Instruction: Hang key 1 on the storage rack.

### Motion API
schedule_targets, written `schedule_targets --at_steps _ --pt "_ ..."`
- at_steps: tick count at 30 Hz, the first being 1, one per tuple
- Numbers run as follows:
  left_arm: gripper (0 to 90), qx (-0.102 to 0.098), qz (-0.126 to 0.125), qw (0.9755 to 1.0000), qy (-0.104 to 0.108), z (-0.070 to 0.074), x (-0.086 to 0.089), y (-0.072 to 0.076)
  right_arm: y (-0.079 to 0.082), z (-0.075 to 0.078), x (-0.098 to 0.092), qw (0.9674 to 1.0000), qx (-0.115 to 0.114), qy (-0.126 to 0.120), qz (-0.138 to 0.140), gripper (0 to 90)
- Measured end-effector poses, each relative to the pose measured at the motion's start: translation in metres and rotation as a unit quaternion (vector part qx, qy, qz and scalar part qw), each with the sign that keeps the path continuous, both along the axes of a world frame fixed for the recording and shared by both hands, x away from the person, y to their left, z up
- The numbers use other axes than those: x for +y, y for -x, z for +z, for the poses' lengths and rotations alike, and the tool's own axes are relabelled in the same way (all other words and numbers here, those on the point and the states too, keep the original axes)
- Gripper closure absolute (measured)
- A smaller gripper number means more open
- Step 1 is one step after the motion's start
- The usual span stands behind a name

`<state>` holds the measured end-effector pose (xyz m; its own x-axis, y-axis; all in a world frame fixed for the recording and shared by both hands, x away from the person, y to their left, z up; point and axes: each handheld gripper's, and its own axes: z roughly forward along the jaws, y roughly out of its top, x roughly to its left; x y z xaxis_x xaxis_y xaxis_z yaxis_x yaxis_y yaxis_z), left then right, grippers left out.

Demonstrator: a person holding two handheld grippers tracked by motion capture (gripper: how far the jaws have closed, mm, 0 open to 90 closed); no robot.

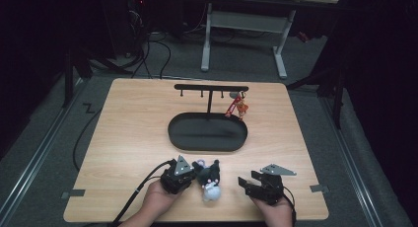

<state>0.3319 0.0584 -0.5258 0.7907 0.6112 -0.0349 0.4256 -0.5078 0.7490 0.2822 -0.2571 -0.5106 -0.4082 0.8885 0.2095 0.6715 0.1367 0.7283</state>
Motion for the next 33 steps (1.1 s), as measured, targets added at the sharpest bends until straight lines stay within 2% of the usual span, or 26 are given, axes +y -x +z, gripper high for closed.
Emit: schedule_targets --at_steps 2,5,10,14,18,22,24,27,29,33 --pt "85.9 -0.001 -0.001 1.0000 0.004 0.004 0.007 0.006 0.001 0.001 -0.001 1.0000 -0.004 0.000 -0.002 36.6" --pt "89.2 -0.002 -0.025 0.9997 0.003 0.008 0.008 0.018 0.001 0.001 -0.002 1.0000 0.000 -0.003 -0.004 36.6" --pt "90.0 0.009 -0.064 0.9978 0.010 0.010 -0.013 0.025 0.001 0.003 -0.003 1.0000 -0.005 -0.004 -0.006 36.7" --pt "90.0 0.013 -0.078 0.9968 0.013 0.010 -0.031 0.027 0.002 0.004 -0.005 0.9999 -0.004 -0.009 -0.012 36.7" --pt "90.0 0.009 -0.093 0.9956 0.008 0.009 -0.050 0.026 0.000 0.002 -0.008 0.9999 -0.002 -0.009 -0.014 36.8" --pt "89.6 0.007 -0.089 0.9959 0.011 0.008 -0.058 0.024 -0.001 0.001 -0.014 0.9996 0.001 -0.013 -0.024 36.9" --pt "86.3 0.004 -0.085 0.9963 0.009 0.008 -0.054 0.025 -0.001 0.001 -0.017 0.9995 0.002 -0.016 -0.028 37.5" --pt "81.4 0.001 -0.076 0.9970 0.013 0.008 -0.038 0.025 -0.001 0.002 -0.020 0.9993 0.002 -0.020 -0.030 38.3" --pt "77.9 -0.008 -0.066 0.9977 0.013 0.009 -0.019 0.022 -0.001 0.002 -0.021 0.9993 0.001 -0.020 -0.031 38.2" --pt "76.2 -0.027 -0.022 0.9994 0.006 0.011 0.023 0.010 -0.001 0.002 -0.019 0.9995 -0.002 -0.013 -0.030 38.0"
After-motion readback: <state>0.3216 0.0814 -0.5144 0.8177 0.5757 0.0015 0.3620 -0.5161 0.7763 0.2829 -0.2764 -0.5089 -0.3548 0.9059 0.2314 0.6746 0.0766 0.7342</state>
